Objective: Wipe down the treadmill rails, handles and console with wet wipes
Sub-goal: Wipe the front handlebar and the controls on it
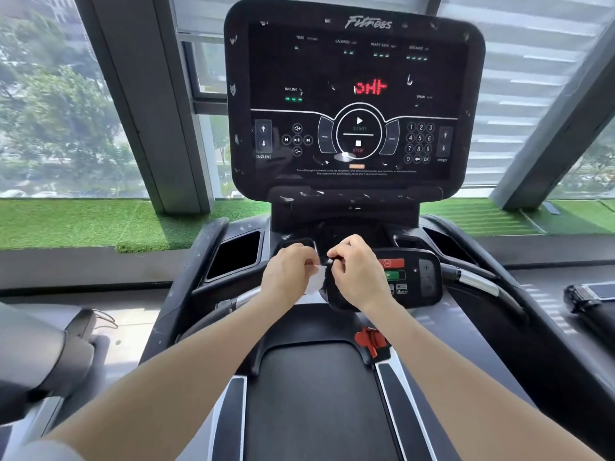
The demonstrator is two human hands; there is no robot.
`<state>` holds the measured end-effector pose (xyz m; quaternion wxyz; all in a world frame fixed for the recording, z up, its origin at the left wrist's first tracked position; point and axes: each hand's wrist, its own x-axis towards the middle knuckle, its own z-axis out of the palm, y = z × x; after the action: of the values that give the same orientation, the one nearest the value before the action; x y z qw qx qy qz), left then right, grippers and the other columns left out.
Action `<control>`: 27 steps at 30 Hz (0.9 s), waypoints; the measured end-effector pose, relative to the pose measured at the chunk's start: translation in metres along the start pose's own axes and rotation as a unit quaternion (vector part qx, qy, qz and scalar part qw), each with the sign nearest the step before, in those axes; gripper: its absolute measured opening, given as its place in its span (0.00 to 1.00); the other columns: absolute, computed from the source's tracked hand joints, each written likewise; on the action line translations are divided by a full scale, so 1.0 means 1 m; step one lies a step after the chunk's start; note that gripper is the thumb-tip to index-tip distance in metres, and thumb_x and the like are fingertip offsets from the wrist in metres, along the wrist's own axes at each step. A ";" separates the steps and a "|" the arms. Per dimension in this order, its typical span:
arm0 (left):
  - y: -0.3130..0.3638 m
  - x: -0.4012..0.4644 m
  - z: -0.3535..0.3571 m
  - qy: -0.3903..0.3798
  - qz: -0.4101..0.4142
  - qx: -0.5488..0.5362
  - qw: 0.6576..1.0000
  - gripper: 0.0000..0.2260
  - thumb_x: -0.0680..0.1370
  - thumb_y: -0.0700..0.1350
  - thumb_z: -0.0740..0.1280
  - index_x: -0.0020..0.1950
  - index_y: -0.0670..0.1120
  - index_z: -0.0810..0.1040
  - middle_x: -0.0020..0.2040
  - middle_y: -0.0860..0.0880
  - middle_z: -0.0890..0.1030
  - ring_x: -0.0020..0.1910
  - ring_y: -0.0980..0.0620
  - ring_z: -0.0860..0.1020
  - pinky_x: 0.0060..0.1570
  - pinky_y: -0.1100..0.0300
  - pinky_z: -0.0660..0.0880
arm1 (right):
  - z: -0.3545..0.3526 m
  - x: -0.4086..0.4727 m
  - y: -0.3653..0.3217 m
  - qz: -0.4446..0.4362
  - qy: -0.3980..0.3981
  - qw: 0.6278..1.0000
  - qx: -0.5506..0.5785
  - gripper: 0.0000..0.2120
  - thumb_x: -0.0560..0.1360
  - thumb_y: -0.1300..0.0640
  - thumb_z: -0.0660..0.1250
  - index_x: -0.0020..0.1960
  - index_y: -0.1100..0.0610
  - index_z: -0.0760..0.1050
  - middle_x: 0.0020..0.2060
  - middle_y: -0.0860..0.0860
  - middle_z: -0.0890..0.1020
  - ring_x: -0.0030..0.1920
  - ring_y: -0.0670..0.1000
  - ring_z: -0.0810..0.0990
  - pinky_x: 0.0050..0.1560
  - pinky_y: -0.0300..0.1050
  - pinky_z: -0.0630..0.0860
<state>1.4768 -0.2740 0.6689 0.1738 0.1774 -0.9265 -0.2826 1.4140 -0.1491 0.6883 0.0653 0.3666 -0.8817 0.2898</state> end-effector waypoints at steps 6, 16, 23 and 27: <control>0.004 0.006 0.000 -0.013 -0.039 -0.008 0.999 0.04 0.75 0.41 0.68 0.43 0.48 0.82 0.41 0.52 0.80 0.44 0.49 0.78 0.41 0.59 0.72 | 0.010 -0.004 0.002 -0.051 0.063 0.995 -0.056 0.12 0.70 0.64 0.58 0.44 0.62 0.81 0.42 0.54 0.77 0.46 0.57 0.73 0.43 0.50 0.76; -0.001 -0.023 0.015 0.088 0.108 0.040 0.990 0.08 0.72 0.43 0.64 0.39 0.44 0.83 0.39 0.49 0.80 0.40 0.46 0.77 0.33 0.55 0.74 | 0.015 -0.004 0.005 -0.064 0.060 0.994 -0.062 0.13 0.69 0.61 0.58 0.43 0.62 0.81 0.41 0.53 0.79 0.45 0.57 0.75 0.42 0.51 0.77; -0.028 -0.043 0.015 0.065 0.225 0.164 0.958 0.11 0.61 0.32 0.75 0.35 0.46 0.80 0.36 0.51 0.76 0.35 0.50 0.76 0.22 0.61 0.72 | 0.017 -0.005 0.008 -0.079 0.083 0.991 -0.071 0.11 0.68 0.63 0.60 0.43 0.61 0.81 0.40 0.52 0.78 0.43 0.56 0.76 0.40 0.48 0.78; -0.021 -0.038 0.018 0.090 0.154 0.118 0.977 0.09 0.64 0.35 0.76 0.38 0.47 0.81 0.37 0.52 0.77 0.37 0.50 0.77 0.24 0.59 0.74 | 0.019 -0.004 0.009 -0.075 0.086 0.991 -0.070 0.12 0.68 0.62 0.59 0.42 0.61 0.80 0.40 0.51 0.78 0.43 0.55 0.75 0.40 0.49 0.77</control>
<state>1.5067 -0.2655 0.6340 0.2760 0.0770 -0.9501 -0.1237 1.4128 -0.1524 0.6677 0.1879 0.4001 -0.8609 0.2518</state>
